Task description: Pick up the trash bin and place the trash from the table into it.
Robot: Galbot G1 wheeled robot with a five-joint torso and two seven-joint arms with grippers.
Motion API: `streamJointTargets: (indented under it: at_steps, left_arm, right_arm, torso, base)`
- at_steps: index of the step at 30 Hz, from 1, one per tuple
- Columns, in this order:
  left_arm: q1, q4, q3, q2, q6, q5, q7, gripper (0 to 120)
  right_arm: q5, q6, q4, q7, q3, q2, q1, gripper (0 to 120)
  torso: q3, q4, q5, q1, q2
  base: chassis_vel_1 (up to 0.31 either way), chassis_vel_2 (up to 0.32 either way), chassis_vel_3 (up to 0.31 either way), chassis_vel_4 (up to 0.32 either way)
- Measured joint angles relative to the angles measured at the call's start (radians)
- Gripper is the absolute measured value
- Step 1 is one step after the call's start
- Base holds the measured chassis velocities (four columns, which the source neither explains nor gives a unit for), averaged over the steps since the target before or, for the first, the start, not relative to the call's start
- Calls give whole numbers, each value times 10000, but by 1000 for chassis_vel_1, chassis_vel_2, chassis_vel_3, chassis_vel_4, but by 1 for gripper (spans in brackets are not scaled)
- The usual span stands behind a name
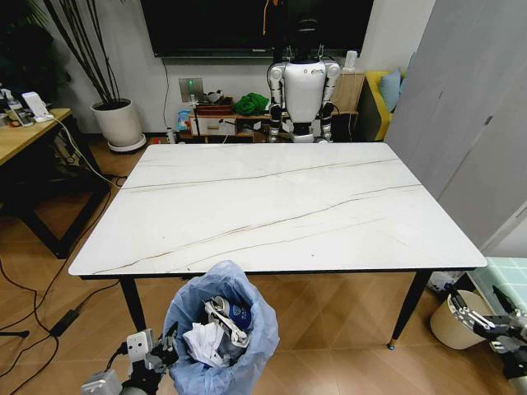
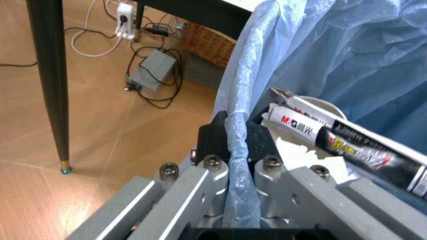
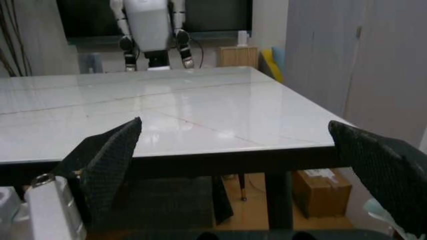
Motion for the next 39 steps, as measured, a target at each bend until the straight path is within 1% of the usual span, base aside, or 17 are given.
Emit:
streamJointTargets:
  at_steps: [2, 8, 13, 16, 21, 23, 24, 27, 30, 39]
  left_arm:
    - [-25, 88, 25, -57, -33, 88, 19, 0]
    - [-16, 145, 6, -46, -57, 148, 71, 0]
    - [38, 122, 59, -60, 59, -191, 167, 0]
    - [75, 142, 63, -53, 76, -135, 244, 0]
    - [125, 267, 34, -53, -49, 214, 334, 0]
    - [142, 360, 40, -53, -232, 688, 337, 0]
    - [142, 360, 40, -53, -232, 688, 337, 0]
    - [139, 593, 156, -54, -761, 1452, 240, 0]
    - [124, 752, 158, -19, -933, 1716, 236, 0]
    - [82, 928, 184, 29, -1060, 1864, 111, 0]
  right_arm:
    - [-14, 27, -172, -33, 30, 113, 53, 100]
    - [-12, 14, -213, -50, 40, 135, 64, 100]
    - [-7, -3, -213, -60, 40, 125, 64, 100]
    - [-5, -8, -210, -63, 40, 119, 64, 100]
    - [-3, -15, -202, -67, 40, 109, 64, 100]
    - [-2, -18, -198, -69, 40, 105, 63, 100]
    - [-2, -18, -198, -69, 40, 105, 63, 100]
    - [0, -21, -191, -74, 37, 99, 63, 100]
    - [1, -23, -189, -76, 35, 97, 63, 100]
    - [6, -28, -185, -77, 31, 92, 63, 100]
  torso:
    - [0, 0, -1, 0, 0]
    - [0, 0, -2, 0, 0]
    - [1, 0, -2, 0, 0]
    - [1, 0, -2, 0, 0]
    - [1, 0, -1, 0, 0]
    - [0, -1, -2, 0, 0]
    - [0, -1, -2, 0, 0]
    - [1, 0, -1, 0, 0]
    - [1, 0, -2, 0, 0]
    - [1, 0, -2, 0, -1]
  base:
    - [0, 0, 0, 0]
    - [0, 0, 0, 0]
    - [0, 0, 0, 0]
    - [0, 0, 0, 0]
    - [0, 0, 0, 0]
    - [0, 0, 0, 0]
    - [0, 0, 0, 0]
    - [0, 0, 0, 0]
    - [0, 0, 0, 0]
    - [0, 0, 0, 0]
